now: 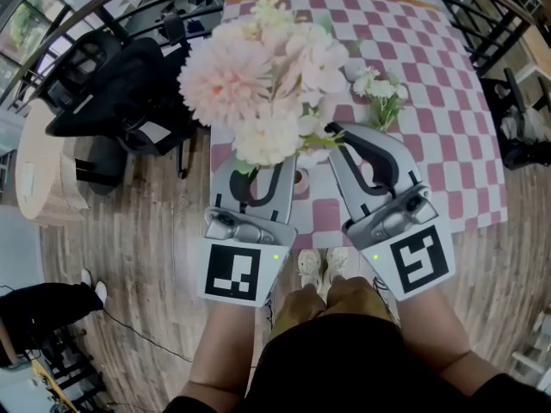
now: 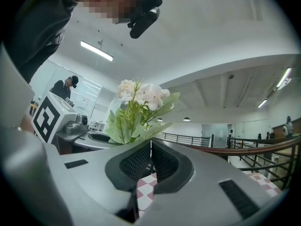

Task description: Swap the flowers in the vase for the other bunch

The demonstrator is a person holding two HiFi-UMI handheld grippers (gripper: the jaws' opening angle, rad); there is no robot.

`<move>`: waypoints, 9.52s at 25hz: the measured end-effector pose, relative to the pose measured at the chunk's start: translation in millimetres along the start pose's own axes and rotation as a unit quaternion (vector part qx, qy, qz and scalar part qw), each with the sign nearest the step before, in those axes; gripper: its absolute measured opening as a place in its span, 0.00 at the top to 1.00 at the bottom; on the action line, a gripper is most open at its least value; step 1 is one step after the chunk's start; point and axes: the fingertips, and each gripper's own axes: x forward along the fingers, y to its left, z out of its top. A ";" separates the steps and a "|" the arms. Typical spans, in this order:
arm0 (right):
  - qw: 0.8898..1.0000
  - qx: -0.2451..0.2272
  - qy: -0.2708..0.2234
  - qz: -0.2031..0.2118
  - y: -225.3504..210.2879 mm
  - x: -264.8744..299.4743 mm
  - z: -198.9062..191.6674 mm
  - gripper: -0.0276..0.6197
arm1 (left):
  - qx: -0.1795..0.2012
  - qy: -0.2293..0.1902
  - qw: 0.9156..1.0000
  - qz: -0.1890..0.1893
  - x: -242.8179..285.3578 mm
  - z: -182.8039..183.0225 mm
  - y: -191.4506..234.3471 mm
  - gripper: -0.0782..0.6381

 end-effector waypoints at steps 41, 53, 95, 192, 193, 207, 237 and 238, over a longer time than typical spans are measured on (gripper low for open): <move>0.992 0.066 0.099 0.048 7.3 10.4 -115.6 0.91 | -0.040 0.070 0.996 0.035 18.3 -102.8 15.3 0.79; 0.990 0.079 0.110 0.049 15.2 4.8 -136.3 0.91 | -0.046 0.074 0.996 0.035 24.2 -127.7 6.3 0.79; 0.981 0.103 0.158 0.051 29.1 -8.7 -185.9 0.91 | -0.067 0.122 0.990 0.033 18.3 -195.5 -9.9 0.73; 0.997 -0.016 0.000 0.071 18.3 -28.3 7.2 0.91 | 0.084 0.008 0.991 0.101 -15.2 14.6 -14.0 0.81; 0.997 -0.018 -0.003 0.069 17.3 -28.2 9.6 0.91 | 0.086 0.003 0.991 0.100 -15.4 18.5 -13.9 0.81; 0.997 -0.040 -0.042 0.060 11.8 -13.5 48.9 0.91 | 0.166 -0.040 0.982 0.086 -20.5 67.1 -9.8 0.88; 0.996 -0.051 -0.054 0.048 2.8 -19.0 62.2 0.91 | 0.160 -0.056 0.984 0.046 -31.2 82.0 -31.3 0.88; 0.996 -0.051 -0.054 0.048 3.0 -19.7 62.3 0.91 | 0.159 -0.057 0.985 0.046 -31.6 82.4 -32.6 0.88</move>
